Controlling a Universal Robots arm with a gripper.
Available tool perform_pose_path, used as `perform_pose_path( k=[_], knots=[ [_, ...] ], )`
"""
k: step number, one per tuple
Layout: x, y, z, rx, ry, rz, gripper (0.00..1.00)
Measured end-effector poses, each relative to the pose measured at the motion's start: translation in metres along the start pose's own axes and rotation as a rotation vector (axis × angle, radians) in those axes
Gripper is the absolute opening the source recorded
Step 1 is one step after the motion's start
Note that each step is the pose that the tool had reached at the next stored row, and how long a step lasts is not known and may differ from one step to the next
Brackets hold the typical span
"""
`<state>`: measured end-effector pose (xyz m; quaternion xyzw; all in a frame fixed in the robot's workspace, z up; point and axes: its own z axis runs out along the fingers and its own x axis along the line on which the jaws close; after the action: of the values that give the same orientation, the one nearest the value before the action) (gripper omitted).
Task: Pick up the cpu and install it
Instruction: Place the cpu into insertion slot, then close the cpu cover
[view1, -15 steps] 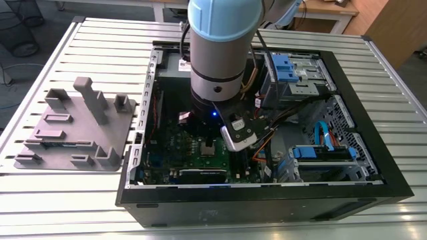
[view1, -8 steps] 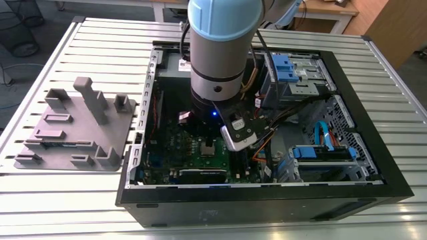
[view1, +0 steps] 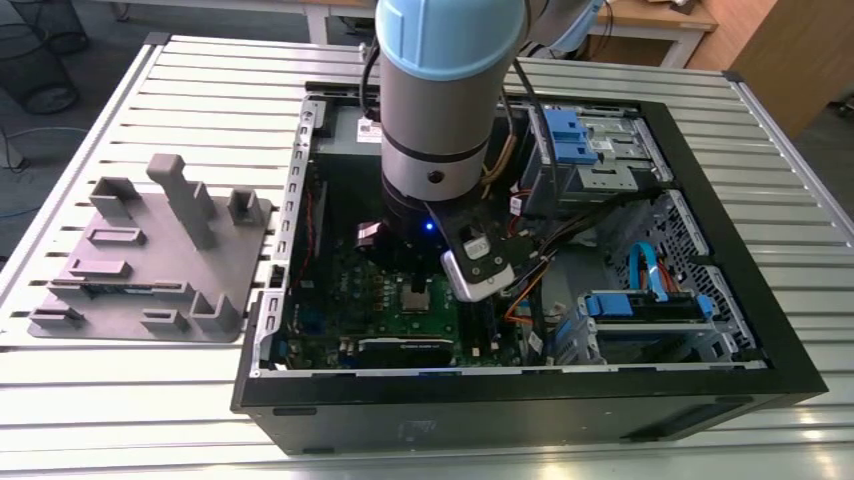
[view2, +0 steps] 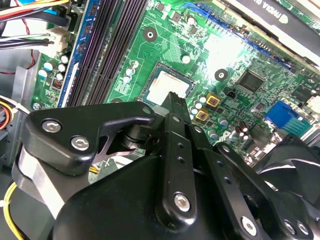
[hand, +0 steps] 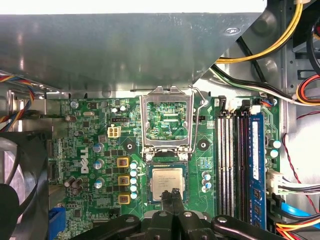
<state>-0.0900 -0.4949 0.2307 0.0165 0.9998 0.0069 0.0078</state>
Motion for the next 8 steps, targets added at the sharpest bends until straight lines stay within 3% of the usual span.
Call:
perform_pose_path(
  k=[8],
  knots=[
    [0.0, 0.0, -0.0022, 0.0004, 0.0003, 0.0, 0.11]
  ],
)
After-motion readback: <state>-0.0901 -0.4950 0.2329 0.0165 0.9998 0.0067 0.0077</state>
